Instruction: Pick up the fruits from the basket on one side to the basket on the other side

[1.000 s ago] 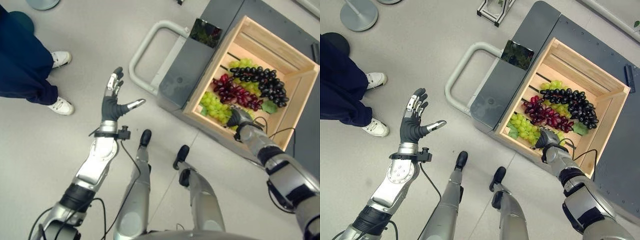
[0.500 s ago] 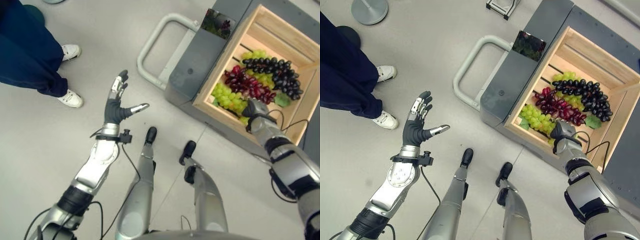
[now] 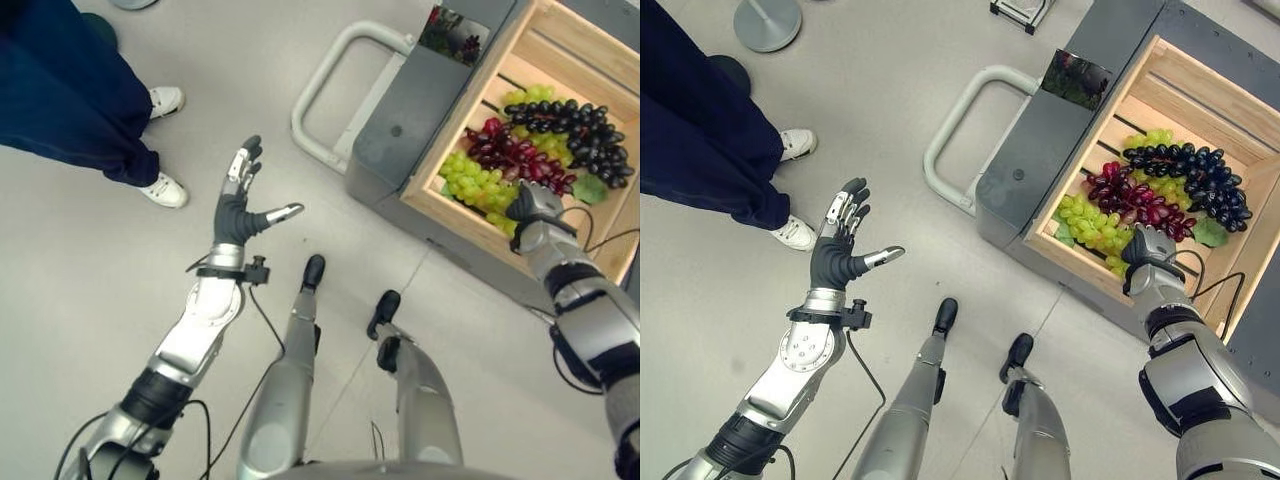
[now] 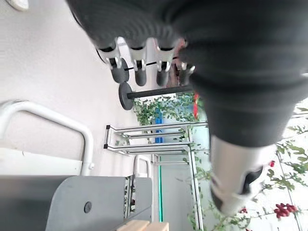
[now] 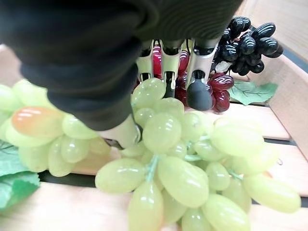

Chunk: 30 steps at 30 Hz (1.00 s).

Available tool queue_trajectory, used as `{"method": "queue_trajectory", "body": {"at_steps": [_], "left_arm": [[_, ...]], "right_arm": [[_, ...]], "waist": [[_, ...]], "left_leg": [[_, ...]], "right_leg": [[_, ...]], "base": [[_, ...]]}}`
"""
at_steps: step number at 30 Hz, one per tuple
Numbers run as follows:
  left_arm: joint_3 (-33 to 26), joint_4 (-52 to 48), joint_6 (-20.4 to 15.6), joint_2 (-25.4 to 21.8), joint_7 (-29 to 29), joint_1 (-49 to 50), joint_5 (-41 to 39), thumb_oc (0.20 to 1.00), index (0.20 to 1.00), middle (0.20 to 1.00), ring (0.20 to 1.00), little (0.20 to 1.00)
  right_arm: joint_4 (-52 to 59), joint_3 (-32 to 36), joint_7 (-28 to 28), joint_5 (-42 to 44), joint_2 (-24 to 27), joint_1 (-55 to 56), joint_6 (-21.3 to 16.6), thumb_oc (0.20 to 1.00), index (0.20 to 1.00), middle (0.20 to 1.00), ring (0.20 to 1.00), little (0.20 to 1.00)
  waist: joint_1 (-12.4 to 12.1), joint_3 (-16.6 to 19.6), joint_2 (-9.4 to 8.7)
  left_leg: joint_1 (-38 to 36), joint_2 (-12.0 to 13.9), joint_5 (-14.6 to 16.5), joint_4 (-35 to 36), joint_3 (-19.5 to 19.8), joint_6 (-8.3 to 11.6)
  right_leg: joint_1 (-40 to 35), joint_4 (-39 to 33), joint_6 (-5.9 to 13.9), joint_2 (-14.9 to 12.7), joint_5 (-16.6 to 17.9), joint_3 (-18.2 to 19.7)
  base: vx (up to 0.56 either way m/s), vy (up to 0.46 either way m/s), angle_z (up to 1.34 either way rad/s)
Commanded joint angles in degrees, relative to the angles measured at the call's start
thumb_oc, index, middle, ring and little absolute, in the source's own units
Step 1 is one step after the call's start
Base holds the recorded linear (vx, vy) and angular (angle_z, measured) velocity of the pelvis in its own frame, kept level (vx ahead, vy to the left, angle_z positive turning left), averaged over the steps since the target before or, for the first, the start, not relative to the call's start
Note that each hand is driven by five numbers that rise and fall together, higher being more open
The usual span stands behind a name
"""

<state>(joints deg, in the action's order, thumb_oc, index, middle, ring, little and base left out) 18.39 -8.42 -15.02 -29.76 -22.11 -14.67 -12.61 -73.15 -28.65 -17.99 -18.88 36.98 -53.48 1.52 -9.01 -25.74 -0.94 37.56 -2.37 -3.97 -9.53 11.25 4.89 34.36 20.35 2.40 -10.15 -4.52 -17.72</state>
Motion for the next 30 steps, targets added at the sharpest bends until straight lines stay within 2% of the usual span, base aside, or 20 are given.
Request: {"method": "queue_trajectory", "body": {"at_steps": [1, 4, 6, 7, 8, 9, 10, 13, 16, 17, 20, 24, 30], "left_arm": [[-0.26, -5.92, -2.39, 2.84, 0.13, -4.01, -0.50, 1.000, 1.000, 1.000, 1.000, 1.000], [-0.49, -5.50, -2.31, 2.82, 0.01, -4.08, -0.32, 1.000, 1.000, 1.000, 1.000, 1.000], [-1.05, -4.89, -2.08, 2.84, -0.20, -3.89, -0.07, 1.000, 1.000, 1.000, 1.000, 1.000], [-1.89, -4.41, -1.56, 2.35, -0.22, -3.19, 0.71, 1.000, 1.000, 1.000, 1.000, 1.000], [-1.88, -4.46, -1.55, 2.31, -0.22, -3.11, 0.71, 1.000, 1.000, 1.000, 1.000, 1.000], [-3.40, -3.86, -1.00, 1.60, -0.23, -2.01, 1.33, 1.000, 1.000, 1.000, 1.000, 1.000], [-3.42, -3.92, -0.97, 1.54, -0.22, -2.08, 1.33, 1.000, 1.000, 1.000, 1.000, 1.000], [-6.98, -2.42, -0.21, -0.37, 0.51, 0.85, 1.75, 1.000, 1.000, 1.000, 1.000, 1.000], [-7.72, -1.77, -0.20, -1.23, 1.54, 2.04, 1.51, 1.000, 1.000, 1.000, 1.000, 1.000], [-7.83, -0.96, 0.18, -1.68, 3.04, 2.36, 1.27, 1.000, 1.000, 1.000, 1.000, 1.000], [-6.68, -0.44, 0.23, -1.47, 4.30, 2.50, 0.50, 1.000, 1.000, 1.000, 1.000, 1.000], [-5.85, -0.86, 0.95, -1.38, 7.52, 3.93, -1.43, 1.000, 1.000, 1.000, 1.000, 1.000], [-6.26, -2.56, 1.30, -1.79, 10.98, 6.36, -4.08, 1.000, 1.000, 1.000, 1.000, 1.000]], "right_arm": [[-3.51, -1.38, -2.69, 1.98, -3.94, 2.95, 1.44, 0.200, 0.200, 0.200, 0.200, 0.200], [-2.37, -0.76, -3.27, 3.21, -4.18, 3.28, 0.86, 0.200, 0.200, 0.200, 0.200, 0.200], [0.16, 0.47, -4.47, 5.54, -4.51, 4.53, -0.20, 0.200, 0.200, 0.200, 0.200, 0.200], [4.29, 1.87, -5.54, 7.78, -5.14, 6.66, -1.52, 0.200, 0.200, 0.200, 0.200, 0.200], [4.38, 1.90, -5.55, 7.77, -5.16, 6.78, -1.47, 0.200, 0.200, 0.200, 0.200, 0.200], [10.52, 3.63, -6.53, 9.49, -5.68, 9.84, -2.52, 0.200, 0.200, 0.200, 0.200, 0.200], [10.71, 3.74, -6.53, 9.45, -5.65, 9.85, -2.41, 0.200, 0.200, 0.200, 0.200, 0.200], [27.56, 8.07, -8.06, 8.49, -5.27, 18.47, -3.39, 0.200, 0.200, 0.200, 0.200, 0.200], [34.65, 11.52, -8.29, 7.40, -4.56, 23.18, -3.63, 0.200, 0.200, 0.200, 0.200, 0.200], [40.00, 14.93, -8.57, 6.17, -2.65, 26.31, -4.09, 0.200, 0.200, 0.200, 0.200, 0.200], [42.85, 17.65, -8.69, 6.09, -1.50, 28.41, -4.43, 0.200, 0.200, 0.200, 0.200, 0.200], [50.89, 22.17, -8.22, 3.77, 0.42, 32.69, -5.25, 0.200, 0.200, 0.200, 0.200, 0.200], [58.04, 25.52, -7.05, 1.23, 1.06, 35.82, -5.53, 0.200, 0.200, 0.200, 0.200, 0.200]], "waist": [[-0.60, -4.06, 4.99], [-0.44, -4.06, 4.60], [-0.20, -4.06, 3.84], [0.35, -4.06, 2.70], [0.36, -4.06, 2.68], [1.10, -4.06, 1.25], [1.14, -4.06, 1.22], [2.34, -4.06, -1.84], [2.48, -4.06, -2.94], [2.68, -4.05, -3.78], [2.57, -3.25, -4.19], [3.76, 0.55, -5.10], [4.77, 4.09, -6.28]], "left_leg": [[-1.74, -1.13, 2.86, -3.14, -0.83, -2.08], [-2.18, -1.08, 2.97, -3.20, -0.84, -2.11], [-3.09, -0.94, 3.01, -3.08, -0.86, -2.02], [-4.65, -0.70, 3.04, -2.60, -0.88, -1.92], [-4.77, -0.70, 3.01, -2.52, -0.86, -1.91], [-6.48, -0.42, 3.01, -2.01, -1.10, -1.84], [-6.29, -0.49, 2.56, -1.81, -1.04, -1.88], [-10.84, 0.10, 3.00, -0.61, -1.64, -1.92], [-13.06, 0.25, 2.55, 0.21, -1.79, -2.03], [-15.14, 0.37, 2.40, 0.84, -1.94, -2.08], [-17.30, 0.45, 2.46, 1.78, -1.86, -2.24], [-20.04, 0.59, 3.23, 2.46, -2.09, -2.61], [-22.95, 0.85, 3.87, 3.36, -3.13, -2.93]], "right_leg": [[-4.45, -5.59, 4.64, -0.43, 1.96, -0.49], [-5.16, -5.75, 4.66, -0.36, 1.93, -0.46], [-6.42, -6.29, 4.72, -0.23, 1.99, -0.51], [-8.03, -7.05, 4.82, -0.16, 2.19, -0.70], [-8.15, -7.12, 4.83, -0.15, 2.20, -0.72], [-9.88, -7.75, 4.89, 0.00, 2.40, -0.74], [-9.73, -7.95, 4.89, -0.04, 2.75, -0.81], [-14.15, -9.30, 4.89, 0.32, 2.87, -0.29], [-16.51, -10.29, 4.96, 0.46, 3.44, -0.30], [-18.75, -10.95, 5.09, 0.59, 3.66, -0.50], [-21.24, -12.14, 5.24, 0.84, 3.79, -0.75], [-23.81, -13.42, 5.43, 1.17, 3.77, -0.70], [-25.99, -14.48, 5.52, 1.60, 3.55, 0.11]], "base": [[0.00, 0.000, 0.00], [0.00, 0.000, 0.00], [0.02, -0.017, -0.02], [0.03, -0.035, -0.05], [0.05, -0.058, -0.04], [0.00, 0.000, 0.00], [0.05, -0.043, -0.02], [0.07, -0.029, -0.01], [0.02, -0.001, -0.02], [0.03, 0.021, -0.02], [0.03, 0.020, 0.00], [0.04, 0.009, -0.05], [0.06, -0.011, -0.08]]}}
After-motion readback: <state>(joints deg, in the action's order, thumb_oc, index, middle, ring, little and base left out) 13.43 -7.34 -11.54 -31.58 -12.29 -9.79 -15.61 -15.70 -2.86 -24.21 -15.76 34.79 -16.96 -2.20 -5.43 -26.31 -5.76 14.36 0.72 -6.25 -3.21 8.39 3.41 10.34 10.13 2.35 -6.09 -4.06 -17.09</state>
